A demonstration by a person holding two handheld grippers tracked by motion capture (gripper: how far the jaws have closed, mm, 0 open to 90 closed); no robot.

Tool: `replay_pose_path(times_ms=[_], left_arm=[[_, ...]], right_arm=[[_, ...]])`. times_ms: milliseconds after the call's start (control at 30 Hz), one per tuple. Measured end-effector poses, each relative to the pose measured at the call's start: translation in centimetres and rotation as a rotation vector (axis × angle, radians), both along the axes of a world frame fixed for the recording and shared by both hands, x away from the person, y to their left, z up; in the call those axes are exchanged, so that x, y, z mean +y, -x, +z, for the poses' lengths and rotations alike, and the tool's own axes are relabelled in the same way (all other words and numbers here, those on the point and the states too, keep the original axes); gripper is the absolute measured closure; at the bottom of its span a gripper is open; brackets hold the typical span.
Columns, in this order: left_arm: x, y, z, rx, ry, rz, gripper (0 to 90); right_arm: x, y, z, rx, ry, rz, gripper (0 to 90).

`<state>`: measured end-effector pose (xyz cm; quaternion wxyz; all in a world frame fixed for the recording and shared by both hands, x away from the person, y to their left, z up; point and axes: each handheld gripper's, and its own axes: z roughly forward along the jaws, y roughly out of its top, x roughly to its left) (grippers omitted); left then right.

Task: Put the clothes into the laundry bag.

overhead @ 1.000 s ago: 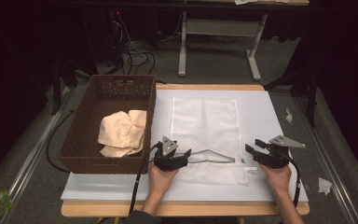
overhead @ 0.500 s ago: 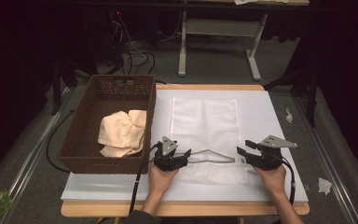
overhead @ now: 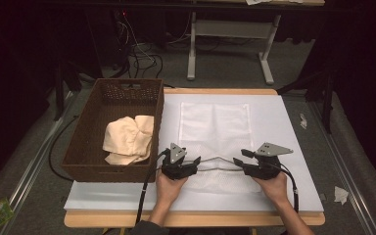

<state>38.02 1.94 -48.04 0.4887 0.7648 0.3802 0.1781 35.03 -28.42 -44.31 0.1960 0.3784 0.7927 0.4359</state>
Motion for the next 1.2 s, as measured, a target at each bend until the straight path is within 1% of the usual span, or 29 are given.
replay_pose_path(times_ms=[67,100,133,200,300,400,467,500,633,733,767,833,1000,1067,1100,1200], left_arm=[[0.0,0.0,0.0,0.0,-0.002,-0.001,33.1],[0.0,0.0,0.0,0.0,0.0,0.0,33.2],[0.0,0.0,0.0,0.001,0.001,0.0,33.2],[0.0,0.0,0.0,0.0,-0.001,-0.001,33.1],[0.0,0.0,0.0,-0.003,-0.004,0.0,33.1],[0.0,0.0,0.0,-0.001,-0.001,0.001,33.1],[0.0,0.0,0.0,-0.002,0.0,-0.001,33.1],[0.0,0.0,0.0,-0.004,-0.001,-0.001,33.0],[0.0,0.0,0.0,-0.003,0.004,-0.002,32.9],[0.0,0.1,0.0,-0.006,0.002,-0.003,32.9],[0.0,0.1,0.0,-0.007,0.002,-0.003,32.9],[0.1,0.1,0.0,-0.006,0.003,-0.003,32.9],[0.1,0.1,0.0,-0.007,0.006,-0.004,32.8],[0.1,0.0,0.0,-0.007,0.009,-0.005,32.8],[0.1,0.1,0.0,-0.007,0.009,-0.005,32.8],[0.1,0.1,0.0,-0.01,0.008,-0.005,32.8]], right_arm=[[0.5,-0.1,0.0,-0.002,0.008,0.015,50.4],[1.1,-0.2,0.0,-0.001,0.018,0.03,51.6],[1.1,-0.2,0.0,-0.001,0.018,0.03,51.6],[1.8,-0.3,-0.1,-0.002,0.029,0.049,52.9],[2.8,-0.5,-0.3,0.002,0.057,0.077,54.1],[3.6,-0.7,-0.6,0.014,0.067,0.088,54.4],[4.0,-0.8,-0.6,0.004,0.087,0.099,54.7],[4.4,-0.9,-0.7,0.008,0.101,0.102,55.0],[4.8,-1.3,-0.9,0.019,0.114,0.107,55.9],[5.4,-1.4,-0.9,0.004,0.136,0.115,57.8],[5.7,-1.6,-1.0,0.015,0.146,0.12,58.6],[5.8,-1.7,-1.0,0.018,0.156,0.122,59.0],[6.6,-2.2,-0.9,0.014,0.192,0.135,61.5],[7.1,-2.4,-1.0,0.016,0.207,0.139,64.2],[7.1,-2.4,-1.0,0.016,0.207,0.139,64.2],[7.3,-2.7,-1.3,0.025,0.221,0.149,69.0]])
